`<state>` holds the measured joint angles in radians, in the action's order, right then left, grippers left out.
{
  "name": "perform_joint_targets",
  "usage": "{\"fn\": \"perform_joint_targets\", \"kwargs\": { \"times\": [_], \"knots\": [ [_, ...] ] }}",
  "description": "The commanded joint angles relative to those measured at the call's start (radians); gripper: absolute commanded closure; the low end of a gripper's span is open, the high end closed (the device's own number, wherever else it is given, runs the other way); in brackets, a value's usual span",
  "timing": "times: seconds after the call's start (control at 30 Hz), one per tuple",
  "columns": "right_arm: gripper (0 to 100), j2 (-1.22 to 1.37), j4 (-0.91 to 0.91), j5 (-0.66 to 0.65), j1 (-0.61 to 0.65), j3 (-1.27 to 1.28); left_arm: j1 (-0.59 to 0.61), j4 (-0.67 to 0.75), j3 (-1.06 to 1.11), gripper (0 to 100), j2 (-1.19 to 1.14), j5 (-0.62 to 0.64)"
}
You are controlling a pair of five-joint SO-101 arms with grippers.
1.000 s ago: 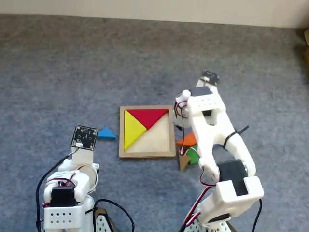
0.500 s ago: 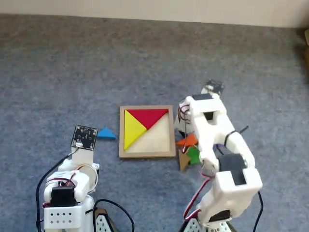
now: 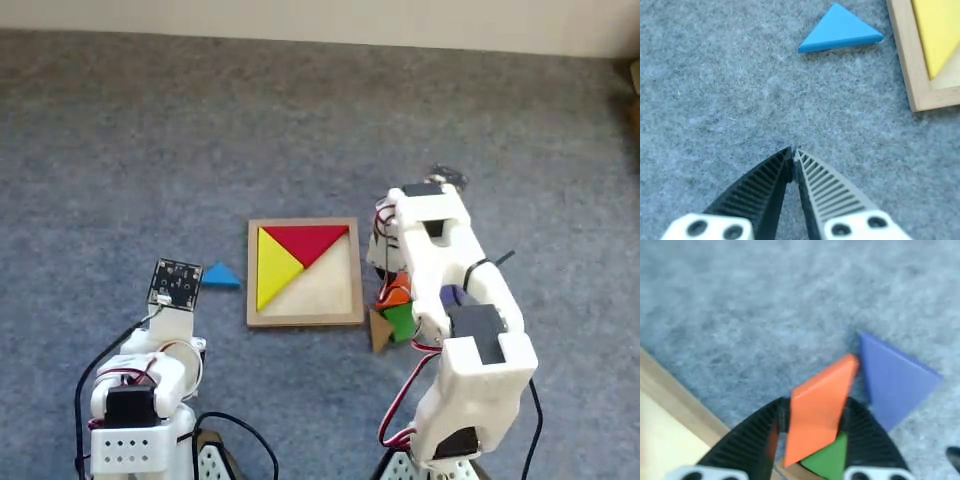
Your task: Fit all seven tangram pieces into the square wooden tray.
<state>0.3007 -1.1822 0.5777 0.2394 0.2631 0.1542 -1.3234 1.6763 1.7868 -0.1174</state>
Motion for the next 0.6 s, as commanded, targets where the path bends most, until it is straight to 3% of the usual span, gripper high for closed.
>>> {"fn": "perform_joint_targets", "kwargs": {
  "times": [0.0,0.37,0.57],
  "knots": [
    [93.6,0.002,0.004,-0.068,-0.002,-0.042,0.012,-0.005,0.021,96,0.041,0.009],
    [94.0,-0.001,-0.008,-0.307,0.005,-0.197,0.012,-0.005,0.021,96,0.041,0.009],
    [94.0,-0.001,-0.145,-0.393,0.005,-0.343,0.012,-0.005,0.021,96,0.041,0.009]
  ]
}}
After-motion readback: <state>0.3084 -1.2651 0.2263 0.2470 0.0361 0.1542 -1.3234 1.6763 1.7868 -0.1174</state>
